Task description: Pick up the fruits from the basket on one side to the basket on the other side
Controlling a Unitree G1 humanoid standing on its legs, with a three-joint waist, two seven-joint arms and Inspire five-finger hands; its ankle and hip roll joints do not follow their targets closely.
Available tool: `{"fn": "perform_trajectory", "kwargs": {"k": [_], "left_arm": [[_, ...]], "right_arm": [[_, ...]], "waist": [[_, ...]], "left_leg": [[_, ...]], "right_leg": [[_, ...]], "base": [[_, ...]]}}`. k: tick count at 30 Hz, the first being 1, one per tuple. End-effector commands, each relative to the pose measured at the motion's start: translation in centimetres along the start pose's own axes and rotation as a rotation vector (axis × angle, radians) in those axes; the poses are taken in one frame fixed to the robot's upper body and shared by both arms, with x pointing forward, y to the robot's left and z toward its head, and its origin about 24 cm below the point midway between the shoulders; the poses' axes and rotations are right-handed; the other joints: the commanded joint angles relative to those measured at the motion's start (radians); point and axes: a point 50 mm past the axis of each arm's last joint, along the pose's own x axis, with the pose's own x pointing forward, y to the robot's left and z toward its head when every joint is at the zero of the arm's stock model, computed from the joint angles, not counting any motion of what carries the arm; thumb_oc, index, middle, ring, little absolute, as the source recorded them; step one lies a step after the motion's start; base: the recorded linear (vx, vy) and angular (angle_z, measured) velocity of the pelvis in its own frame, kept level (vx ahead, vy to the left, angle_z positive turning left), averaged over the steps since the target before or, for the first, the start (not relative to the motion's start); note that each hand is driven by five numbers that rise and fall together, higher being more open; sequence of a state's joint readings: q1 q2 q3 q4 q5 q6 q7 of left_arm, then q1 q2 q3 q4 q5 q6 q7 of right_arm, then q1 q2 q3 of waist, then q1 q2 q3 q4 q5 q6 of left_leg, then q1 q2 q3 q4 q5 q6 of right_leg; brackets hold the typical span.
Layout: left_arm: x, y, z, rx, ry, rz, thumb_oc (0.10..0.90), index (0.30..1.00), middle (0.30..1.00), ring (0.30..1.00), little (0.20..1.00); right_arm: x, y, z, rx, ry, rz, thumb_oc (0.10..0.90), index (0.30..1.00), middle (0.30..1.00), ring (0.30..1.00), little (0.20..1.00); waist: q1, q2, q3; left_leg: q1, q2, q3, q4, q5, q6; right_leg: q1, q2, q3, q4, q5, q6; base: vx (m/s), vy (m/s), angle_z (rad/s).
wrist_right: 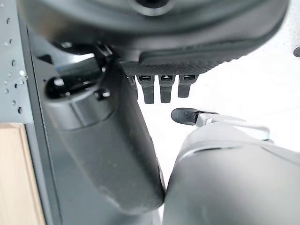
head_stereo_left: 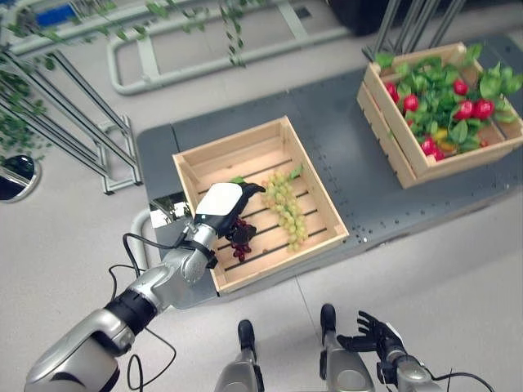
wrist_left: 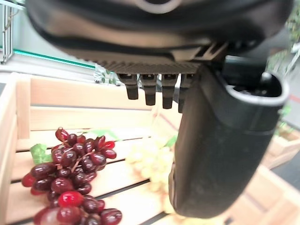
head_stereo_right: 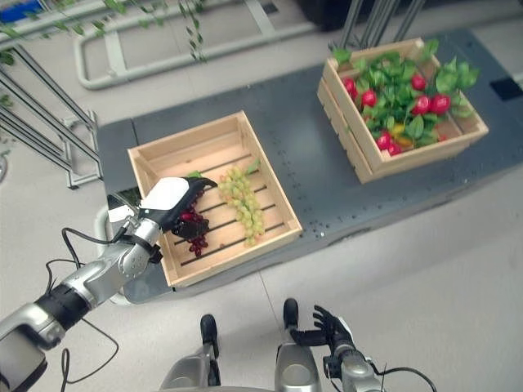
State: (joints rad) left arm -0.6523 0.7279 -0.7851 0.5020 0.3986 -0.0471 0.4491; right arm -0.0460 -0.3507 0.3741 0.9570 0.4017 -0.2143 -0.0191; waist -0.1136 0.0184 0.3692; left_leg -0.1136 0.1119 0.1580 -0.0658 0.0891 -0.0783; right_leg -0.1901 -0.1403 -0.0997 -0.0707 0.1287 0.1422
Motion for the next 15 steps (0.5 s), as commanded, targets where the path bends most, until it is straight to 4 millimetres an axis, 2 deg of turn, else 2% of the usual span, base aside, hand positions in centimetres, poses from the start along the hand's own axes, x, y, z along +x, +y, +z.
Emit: {"fn": "perform_trajectory", "kwargs": {"k": [1,6,11,15], "left_arm": [[4.2,7.3,-0.2,0.141,-0.015,0.346,0.800,0.900,0.900,0.900,0.900],[5.3,7.9,-0.8,0.250,0.016,0.397,0.800,0.900,0.900,0.900,0.900],[6.8,9.8,-0.6,0.387,0.031,0.419,0.800,0.900,0.900,0.900,0.900],[7.2,11.1,-0.6,0.480,0.040,0.399,0.800,0.900,0.900,0.900,0.900]], "right_arm": [[0.1,-0.8,2.3,-0.040,-0.125,-0.031,0.800,0.900,0.900,0.900,0.900],[0.5,-0.7,3.7,-0.047,-0.176,-0.017,0.800,0.900,0.900,0.900,0.900],[0.9,-0.8,5.4,-0.040,-0.228,-0.011,0.800,0.900,0.900,0.900,0.900],[0.9,-0.9,6.1,-0.040,-0.250,-0.016,0.800,0.900,0.900,0.900,0.900]], "waist": [[-0.035,-0.028,0.046],[-0.050,-0.039,0.080],[-0.063,-0.049,0.117],[-0.067,-0.049,0.135]], "left_leg": [[-0.119,-0.001,0.001,0.096,-0.002,0.053],[-0.168,0.004,0.010,0.123,0.002,0.050],[-0.239,0.008,0.005,0.196,-0.003,0.044],[-0.259,0.007,0.003,0.217,-0.006,0.044]], "right_leg": [[-0.086,-0.007,0.024,0.154,-0.033,-0.053],[-0.134,0.004,0.033,0.180,-0.036,-0.058],[-0.193,0.013,0.041,0.234,-0.045,-0.066],[-0.203,0.012,0.041,0.240,-0.048,-0.069]], "base": [[-0.07,0.014,-0.15],[-0.06,0.004,-0.07],[-0.05,-0.016,-0.01],[-0.03,-0.002,-0.03]]}}
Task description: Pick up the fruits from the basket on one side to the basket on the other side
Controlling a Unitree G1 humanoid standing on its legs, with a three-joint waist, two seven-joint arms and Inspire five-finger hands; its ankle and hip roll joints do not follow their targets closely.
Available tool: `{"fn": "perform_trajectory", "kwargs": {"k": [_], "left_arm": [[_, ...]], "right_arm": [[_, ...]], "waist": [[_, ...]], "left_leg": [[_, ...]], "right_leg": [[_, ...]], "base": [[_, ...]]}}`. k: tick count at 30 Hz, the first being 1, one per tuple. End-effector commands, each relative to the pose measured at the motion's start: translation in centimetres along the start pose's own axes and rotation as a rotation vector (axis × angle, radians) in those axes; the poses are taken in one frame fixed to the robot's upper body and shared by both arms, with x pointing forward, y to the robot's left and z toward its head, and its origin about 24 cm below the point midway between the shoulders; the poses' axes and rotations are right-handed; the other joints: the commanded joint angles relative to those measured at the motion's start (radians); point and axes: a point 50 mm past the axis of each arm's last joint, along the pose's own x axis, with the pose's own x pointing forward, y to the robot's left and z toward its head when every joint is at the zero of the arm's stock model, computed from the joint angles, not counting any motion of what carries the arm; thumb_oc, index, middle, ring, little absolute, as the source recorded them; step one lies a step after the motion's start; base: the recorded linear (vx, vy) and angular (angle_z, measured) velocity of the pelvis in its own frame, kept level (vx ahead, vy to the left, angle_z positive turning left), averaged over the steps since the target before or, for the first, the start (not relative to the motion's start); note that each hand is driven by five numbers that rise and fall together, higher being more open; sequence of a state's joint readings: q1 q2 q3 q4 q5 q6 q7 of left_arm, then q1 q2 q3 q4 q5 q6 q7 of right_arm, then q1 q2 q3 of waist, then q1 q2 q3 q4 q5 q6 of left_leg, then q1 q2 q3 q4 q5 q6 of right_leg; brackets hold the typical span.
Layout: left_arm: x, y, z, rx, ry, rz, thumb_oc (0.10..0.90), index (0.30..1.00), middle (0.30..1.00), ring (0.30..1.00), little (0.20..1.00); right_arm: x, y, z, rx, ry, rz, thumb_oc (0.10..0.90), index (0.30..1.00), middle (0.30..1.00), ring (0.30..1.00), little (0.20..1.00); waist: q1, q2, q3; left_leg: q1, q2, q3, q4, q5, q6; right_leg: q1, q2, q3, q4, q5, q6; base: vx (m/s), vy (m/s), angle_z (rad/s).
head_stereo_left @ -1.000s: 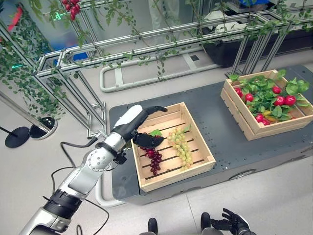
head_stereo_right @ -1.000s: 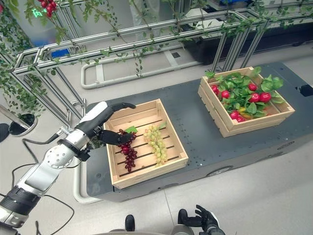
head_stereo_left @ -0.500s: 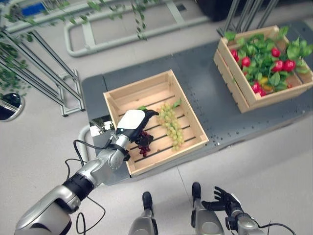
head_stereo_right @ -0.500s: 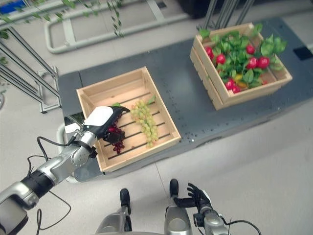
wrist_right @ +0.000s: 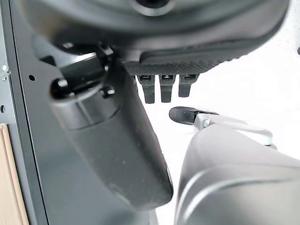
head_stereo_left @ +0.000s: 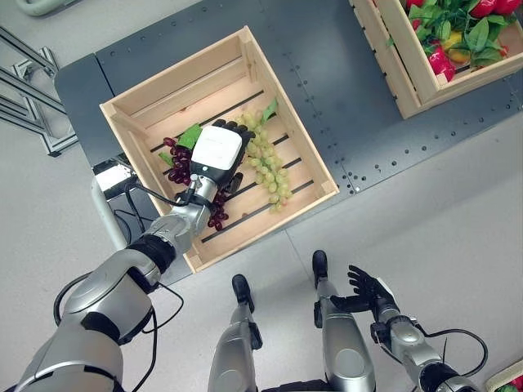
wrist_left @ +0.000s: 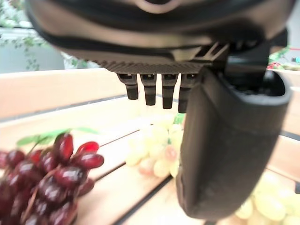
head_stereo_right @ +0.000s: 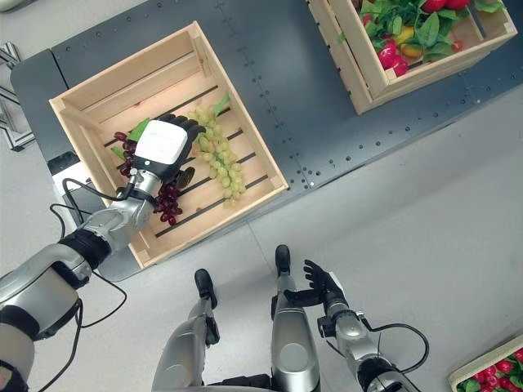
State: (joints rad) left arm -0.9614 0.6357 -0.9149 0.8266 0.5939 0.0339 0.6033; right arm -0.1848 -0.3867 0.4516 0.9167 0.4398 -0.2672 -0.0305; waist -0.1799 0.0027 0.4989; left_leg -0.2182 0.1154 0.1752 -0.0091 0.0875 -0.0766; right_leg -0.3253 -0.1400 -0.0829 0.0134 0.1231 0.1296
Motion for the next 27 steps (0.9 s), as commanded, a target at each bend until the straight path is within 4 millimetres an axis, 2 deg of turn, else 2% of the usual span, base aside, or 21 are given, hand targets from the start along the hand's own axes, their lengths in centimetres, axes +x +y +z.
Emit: {"fn": "perform_trajectory", "kwargs": {"k": [1,3,6,9,14,22,27], "left_arm": [[3.2,5.8,-3.0,0.127,0.067,0.175,0.800,0.900,0.900,0.900,0.900],[3.4,6.2,-3.2,0.161,0.076,0.122,0.800,0.900,0.900,0.900,0.900],[3.8,7.7,-2.5,0.199,0.055,0.084,0.800,0.900,0.900,0.900,0.900],[3.8,9.2,-1.9,0.210,0.012,0.112,0.800,0.900,0.900,0.900,0.900],[2.9,11.2,-2.2,0.205,-0.022,0.093,0.800,0.900,0.900,0.900,0.900],[1.6,11.9,-3.5,0.255,-0.009,-0.033,0.800,0.900,0.900,0.900,0.900],[1.5,12.5,-4.0,0.298,-0.010,-0.056,0.800,0.900,0.900,0.900,0.900]], "right_arm": [[-0.9,-1.3,0.0,0.005,-0.045,-0.055,0.800,0.900,0.900,0.900,0.900],[-0.9,-1.5,0.2,0.004,-0.054,-0.058,0.800,0.900,0.900,0.900,0.900],[-0.8,-1.8,0.6,0.011,-0.058,-0.074,0.800,0.900,0.900,0.900,0.900],[-1.0,-2.0,0.3,0.031,-0.051,-0.094,0.800,0.900,0.900,0.900,0.900],[-1.3,-2.6,-0.2,0.054,-0.047,-0.120,0.800,0.900,0.900,0.900,0.900],[-1.7,-3.0,-0.6,0.070,-0.037,-0.143,0.800,0.900,0.900,0.900,0.900],[-1.8,-2.8,-0.8,0.077,-0.032,-0.146,0.800,0.900,0.900,0.900,0.900]], "waist": [[-0.001,-0.033,0.007],[-0.002,-0.030,0.014],[0.005,-0.023,0.021],[0.018,-0.015,0.021],[0.041,0.001,0.021],[0.062,0.014,0.021],[0.067,0.016,0.021]], "left_leg": [[-0.156,0.003,-0.013,0.160,-0.005,0.043],[-0.164,0.002,-0.015,0.167,-0.003,0.041],[-0.171,-0.003,-0.022,0.172,-0.005,0.040],[-0.160,-0.008,-0.022,0.154,-0.004,0.044],[-0.152,-0.019,-0.031,0.139,-0.001,0.045],[-0.134,-0.024,-0.033,0.125,0.000,0.044],[-0.120,-0.027,-0.032,0.107,0.004,0.045]], "right_leg": [[-0.069,0.012,0.023,0.156,-0.043,-0.056],[-0.074,0.012,0.021,0.157,-0.042,-0.057],[-0.069,0.008,0.016,0.151,-0.043,-0.056],[-0.050,0.002,0.005,0.128,-0.039,-0.054],[-0.031,-0.003,-0.011,0.107,-0.033,-0.050],[0.007,-0.010,-0.032,0.079,-0.032,-0.046],[0.022,-0.012,-0.037,0.060,-0.025,-0.042]], "base": [[-0.04,0.005,-0.02],[-0.04,-0.002,-0.04],[-0.01,-0.003,-0.01],[0.00,0.000,0.00],[0.00,0.000,0.00],[0.00,-0.008,0.07],[0.01,-0.009,0.07]]}}
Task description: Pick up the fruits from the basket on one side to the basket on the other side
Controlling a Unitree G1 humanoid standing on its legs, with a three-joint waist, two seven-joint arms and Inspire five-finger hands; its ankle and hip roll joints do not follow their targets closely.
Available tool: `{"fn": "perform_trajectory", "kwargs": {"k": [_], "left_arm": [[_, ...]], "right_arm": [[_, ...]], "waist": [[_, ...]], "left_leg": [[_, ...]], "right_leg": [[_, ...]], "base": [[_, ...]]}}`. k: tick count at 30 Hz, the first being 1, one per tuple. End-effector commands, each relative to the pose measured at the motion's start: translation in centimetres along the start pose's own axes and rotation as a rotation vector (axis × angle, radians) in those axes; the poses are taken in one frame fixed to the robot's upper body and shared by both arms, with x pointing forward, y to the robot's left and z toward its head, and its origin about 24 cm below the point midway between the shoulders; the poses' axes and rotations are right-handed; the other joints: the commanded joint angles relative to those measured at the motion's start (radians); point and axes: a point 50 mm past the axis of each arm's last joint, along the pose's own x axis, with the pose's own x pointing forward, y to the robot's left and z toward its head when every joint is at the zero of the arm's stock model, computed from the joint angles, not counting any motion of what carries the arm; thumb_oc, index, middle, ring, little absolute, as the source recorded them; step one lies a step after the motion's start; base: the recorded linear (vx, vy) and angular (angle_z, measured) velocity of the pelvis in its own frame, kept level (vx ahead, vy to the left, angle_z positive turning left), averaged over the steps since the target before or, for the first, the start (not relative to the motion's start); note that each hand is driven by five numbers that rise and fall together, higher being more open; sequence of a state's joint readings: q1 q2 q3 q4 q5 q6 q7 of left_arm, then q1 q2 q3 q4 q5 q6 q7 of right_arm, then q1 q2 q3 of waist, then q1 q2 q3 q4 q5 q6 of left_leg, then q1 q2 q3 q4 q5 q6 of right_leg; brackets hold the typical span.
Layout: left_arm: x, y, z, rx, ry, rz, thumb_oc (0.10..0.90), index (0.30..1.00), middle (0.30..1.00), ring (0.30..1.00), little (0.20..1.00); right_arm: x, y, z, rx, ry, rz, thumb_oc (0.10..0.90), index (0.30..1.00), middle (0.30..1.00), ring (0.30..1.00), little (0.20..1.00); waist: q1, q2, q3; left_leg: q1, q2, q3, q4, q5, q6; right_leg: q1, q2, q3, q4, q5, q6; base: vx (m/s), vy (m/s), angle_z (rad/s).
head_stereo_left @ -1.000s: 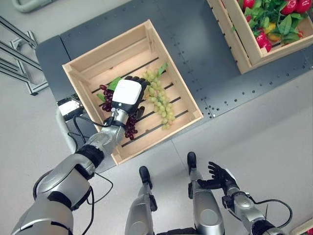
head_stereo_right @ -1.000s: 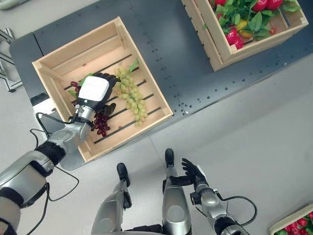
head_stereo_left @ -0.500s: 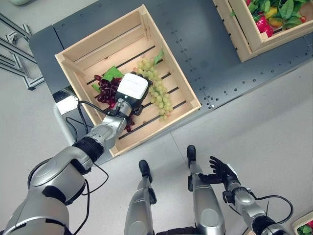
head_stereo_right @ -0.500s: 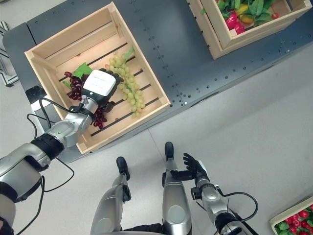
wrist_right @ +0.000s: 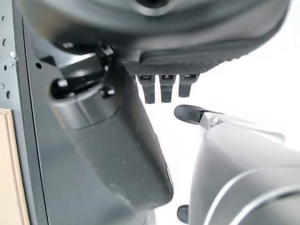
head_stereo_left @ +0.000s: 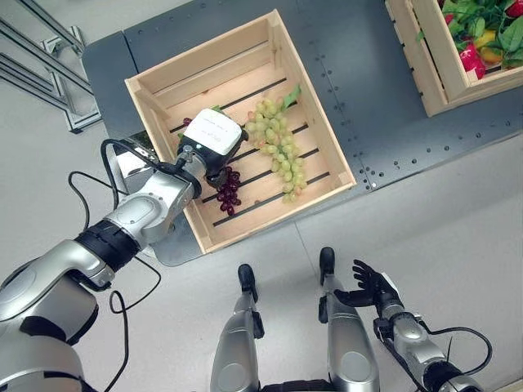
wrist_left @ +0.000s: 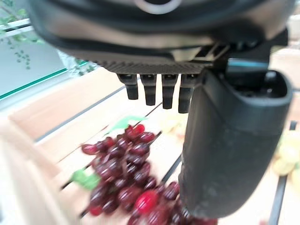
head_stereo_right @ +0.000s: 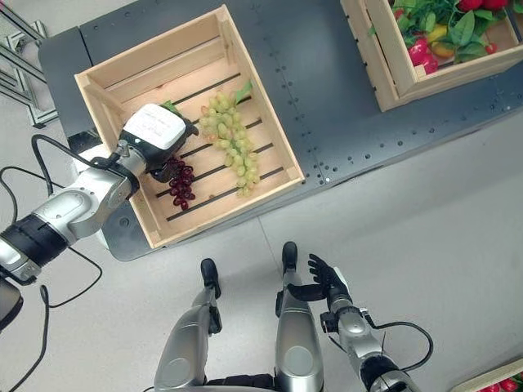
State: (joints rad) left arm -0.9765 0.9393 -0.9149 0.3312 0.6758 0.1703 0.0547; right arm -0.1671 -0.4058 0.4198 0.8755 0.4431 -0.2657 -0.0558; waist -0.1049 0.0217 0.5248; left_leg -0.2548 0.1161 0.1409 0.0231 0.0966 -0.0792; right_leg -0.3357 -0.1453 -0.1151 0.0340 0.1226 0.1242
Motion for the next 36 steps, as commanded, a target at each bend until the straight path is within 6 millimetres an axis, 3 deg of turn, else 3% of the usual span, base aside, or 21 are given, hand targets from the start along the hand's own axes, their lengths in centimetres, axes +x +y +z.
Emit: {"fn": "perform_trajectory", "kwargs": {"k": [1,8,15,26,36], "left_arm": [[-0.6,6.5,-3.8,0.103,0.102,0.198,0.800,0.900,0.900,0.900,0.900],[-0.7,6.2,-4.8,0.179,0.169,0.098,0.800,0.900,0.900,0.900,0.900],[0.7,4.7,-4.9,0.234,0.193,0.091,0.800,0.900,0.900,0.900,0.900],[2.6,2.0,-4.3,0.248,0.239,0.226,0.800,0.900,0.900,0.900,0.900],[3.1,0.2,-3.5,0.298,0.246,0.244,0.800,0.900,0.900,0.900,0.900]], "right_arm": [[-1.5,-2.0,-1.1,0.062,-0.006,-0.100,0.800,0.900,0.900,0.900,0.900],[-1.5,-2.1,-1.0,0.065,-0.004,-0.095,0.800,0.900,0.900,0.900,0.900],[-1.0,-1.3,-0.7,0.062,-0.012,-0.071,0.800,0.900,0.900,0.900,0.900],[-0.3,0.4,0.3,0.043,-0.046,-0.022,0.800,0.900,0.900,0.900,0.900],[0.0,1.2,1.1,0.043,-0.076,-0.002,0.800,0.900,0.900,0.900,0.900]], "waist": [[-0.007,-0.003,-0.005],[-0.006,-0.004,-0.005],[-0.010,-0.022,-0.005],[-0.039,-0.066,-0.005],[-0.057,-0.086,-0.005]], "left_leg": [[-0.082,-0.028,0.003,0.074,-0.006,0.048],[-0.083,-0.028,0.003,0.076,-0.006,0.047],[-0.098,-0.022,0.009,0.083,-0.007,0.050],[-0.158,-0.008,0.023,0.122,-0.009,0.044],[-0.213,-0.004,0.025,0.152,-0.010,0.043]], "right_leg": [[0.035,-0.007,-0.006,0.038,-0.024,-0.036],[0.037,-0.007,-0.009,0.035,-0.021,-0.034],[0.017,0.002,-0.004,0.046,-0.023,-0.037],[-0.048,0.020,0.020,0.074,-0.022,-0.048],[-0.109,0.030,0.028,0.106,-0.024,-0.055]], "base": [[0.00,0.000,0.00],[0.00,0.001,0.00],[0.00,0.000,0.00],[0.00,0.000,0.00],[0.00,-0.001,-0.01]]}}
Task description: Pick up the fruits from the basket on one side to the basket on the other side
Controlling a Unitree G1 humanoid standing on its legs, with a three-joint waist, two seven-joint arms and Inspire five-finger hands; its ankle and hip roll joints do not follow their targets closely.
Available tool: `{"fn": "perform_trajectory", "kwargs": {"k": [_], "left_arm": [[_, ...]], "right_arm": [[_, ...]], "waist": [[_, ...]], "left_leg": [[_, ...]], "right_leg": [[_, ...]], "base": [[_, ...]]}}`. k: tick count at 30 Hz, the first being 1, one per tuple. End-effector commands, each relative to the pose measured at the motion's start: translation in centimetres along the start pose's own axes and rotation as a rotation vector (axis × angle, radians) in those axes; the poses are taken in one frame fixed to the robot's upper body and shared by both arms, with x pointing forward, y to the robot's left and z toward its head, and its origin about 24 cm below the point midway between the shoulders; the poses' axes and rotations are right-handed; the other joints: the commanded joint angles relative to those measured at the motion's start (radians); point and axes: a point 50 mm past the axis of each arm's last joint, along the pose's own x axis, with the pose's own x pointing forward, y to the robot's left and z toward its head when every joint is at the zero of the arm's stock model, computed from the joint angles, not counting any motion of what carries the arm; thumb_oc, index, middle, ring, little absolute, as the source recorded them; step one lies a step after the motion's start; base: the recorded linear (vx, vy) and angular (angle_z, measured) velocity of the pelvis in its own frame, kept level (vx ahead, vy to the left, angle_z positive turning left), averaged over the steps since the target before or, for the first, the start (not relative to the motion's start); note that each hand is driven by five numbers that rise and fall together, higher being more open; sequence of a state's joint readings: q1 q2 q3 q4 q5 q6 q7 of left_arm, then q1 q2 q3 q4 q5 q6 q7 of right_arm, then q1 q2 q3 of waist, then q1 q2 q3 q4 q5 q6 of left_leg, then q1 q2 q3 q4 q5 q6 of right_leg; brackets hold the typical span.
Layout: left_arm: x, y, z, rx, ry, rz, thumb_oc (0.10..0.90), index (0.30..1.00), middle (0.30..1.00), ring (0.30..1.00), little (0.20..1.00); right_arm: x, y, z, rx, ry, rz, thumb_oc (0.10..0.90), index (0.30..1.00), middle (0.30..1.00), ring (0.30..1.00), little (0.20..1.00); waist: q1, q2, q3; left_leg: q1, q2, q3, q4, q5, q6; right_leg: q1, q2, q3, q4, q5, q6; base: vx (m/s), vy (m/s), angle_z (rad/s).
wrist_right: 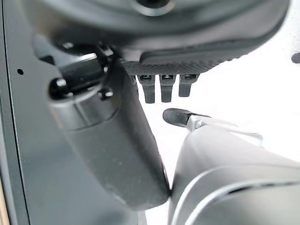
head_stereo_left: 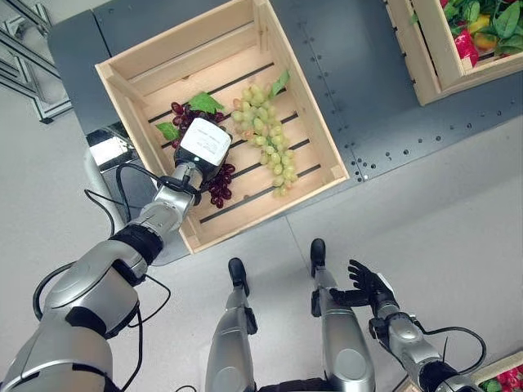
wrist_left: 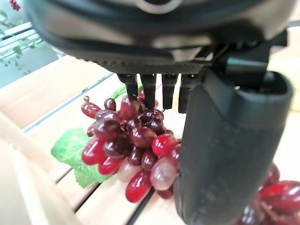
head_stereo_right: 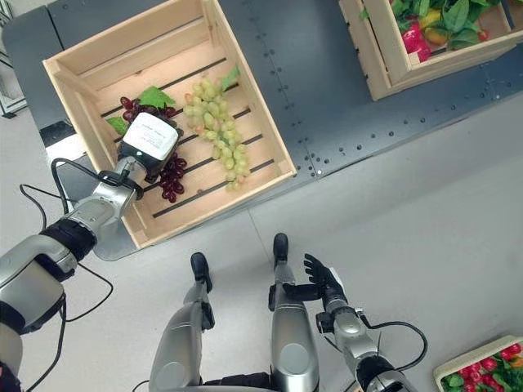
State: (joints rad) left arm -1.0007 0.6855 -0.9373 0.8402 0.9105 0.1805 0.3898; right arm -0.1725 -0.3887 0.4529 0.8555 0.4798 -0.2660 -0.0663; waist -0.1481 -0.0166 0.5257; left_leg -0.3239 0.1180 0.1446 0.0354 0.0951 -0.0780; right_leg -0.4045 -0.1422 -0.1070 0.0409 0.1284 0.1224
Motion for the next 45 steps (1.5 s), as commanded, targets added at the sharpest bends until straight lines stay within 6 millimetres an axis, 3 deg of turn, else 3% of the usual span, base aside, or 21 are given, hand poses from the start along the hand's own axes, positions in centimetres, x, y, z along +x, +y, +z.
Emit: {"fn": "perform_trajectory", "kwargs": {"k": [1,12,13,14,26,28,35,37,40,45], "left_arm": [[2.2,4.1,-4.3,0.104,0.143,0.136,0.800,0.900,0.900,0.900,0.900],[2.1,2.2,-3.4,0.285,0.231,-0.065,0.800,0.900,0.900,0.900,0.900],[2.2,2.2,-3.2,0.304,0.231,-0.071,0.541,0.512,0.512,0.512,0.512],[2.2,2.2,-3.1,0.314,0.233,-0.079,0.400,0.300,0.300,0.300,0.300],[1.4,1.0,-3.9,0.270,0.266,-0.066,0.400,0.300,0.300,0.300,0.300],[1.0,0.6,-4.5,0.105,0.305,-0.002,0.400,0.300,0.300,0.300,0.300],[-0.3,0.7,-6.7,-0.190,0.374,0.247,0.400,0.300,0.300,0.300,0.300],[-1.0,1.1,-7.0,-0.330,0.387,0.387,0.400,0.300,0.300,0.300,0.300],[-2.0,1.4,-7.1,-0.444,0.393,0.509,0.400,0.300,0.300,0.300,0.300],[-4.8,2.0,-5.5,-0.647,0.379,0.720,0.400,0.300,0.300,0.300,0.300]], "right_arm": [[-0.2,0.1,0.8,0.011,-0.064,-0.025,0.800,0.900,0.900,0.900,0.900],[0.2,0.7,1.5,0.030,-0.082,-0.014,0.800,0.900,0.900,0.900,0.900],[0.2,0.8,1.6,0.033,-0.084,-0.013,0.800,0.900,0.900,0.900,0.900],[0.3,0.8,1.6,0.034,-0.086,-0.013,0.800,0.900,0.900,0.900,0.900],[0.2,0.6,1.4,0.039,-0.086,-0.032,0.800,0.900,0.900,0.900,0.900],[0.2,0.5,1.3,0.050,-0.090,-0.048,0.800,0.900,0.900,0.900,0.900],[-0.3,-0.3,1.3,0.095,-0.126,-0.106,0.800,0.900,0.900,0.900,0.900],[-0.7,-0.5,1.4,0.126,-0.145,-0.141,0.800,0.900,0.900,0.900,0.900],[-1.0,-0.6,1.6,0.156,-0.175,-0.168,0.800,0.900,0.900,0.900,0.900],[-2.0,-0.5,2.6,0.209,-0.261,-0.221,0.800,0.900,0.900,0.900,0.900]], "waist": [[-0.015,-0.049,-0.006],[-0.030,-0.061,-0.006],[-0.032,-0.063,-0.006],[-0.032,-0.063,-0.006],[-0.026,-0.063,-0.006],[-0.021,-0.060,-0.006],[-0.004,-0.049,-0.006],[0.013,-0.040,-0.006],[0.030,-0.037,-0.015],[0.061,-0.028,-0.071]], "left_leg": [[-0.146,-0.006,0.021,0.141,-0.008,0.041],[-0.187,-0.007,0.020,0.155,-0.008,0.041],[-0.192,-0.006,0.021,0.157,-0.008,0.040],[-0.194,-0.007,0.021,0.158,-0.008,0.041],[-0.172,-0.009,0.024,0.148,-0.008,0.042],[-0.154,-0.009,0.025,0.140,-0.007,0.043],[-0.086,-0.013,0.021,0.107,-0.006,0.045],[-0.042,-0.018,0.013,0.081,-0.007,0.047],[-0.004,-0.023,0.008,0.052,-0.005,0.049],[0.075,-0.037,-0.016,-0.010,-0.008,0.054]], "right_leg": [[-0.042,0.027,0.019,0.100,-0.030,-0.053],[-0.083,0.030,0.020,0.105,-0.024,-0.055],[-0.087,0.031,0.020,0.106,-0.023,-0.055],[-0.090,0.031,0.020,0.106,-0.023,-0.055],[-0.067,0.034,0.012,0.099,-0.025,-0.057],[-0.051,0.033,0.011,0.095,-0.028,-0.059],[0.011,0.036,0.006,0.078,-0.037,-0.061],[0.050,0.033,0.000,0.070,-0.043,-0.060],[0.086,0.029,-0.011,0.052,-0.045,-0.058],[0.154,0.031,-0.025,0.024,-0.055,-0.057]], "base": [[0.00,0.000,0.00],[0.00,-0.003,-0.01],[0.00,0.000,0.00],[0.00,0.000,0.00],[0.00,0.000,0.00],[0.00,0.000,0.00],[0.00,0.000,0.00],[0.00,0.000,0.00],[0.01,-0.013,0.00],[0.03,-0.033,0.07]]}}
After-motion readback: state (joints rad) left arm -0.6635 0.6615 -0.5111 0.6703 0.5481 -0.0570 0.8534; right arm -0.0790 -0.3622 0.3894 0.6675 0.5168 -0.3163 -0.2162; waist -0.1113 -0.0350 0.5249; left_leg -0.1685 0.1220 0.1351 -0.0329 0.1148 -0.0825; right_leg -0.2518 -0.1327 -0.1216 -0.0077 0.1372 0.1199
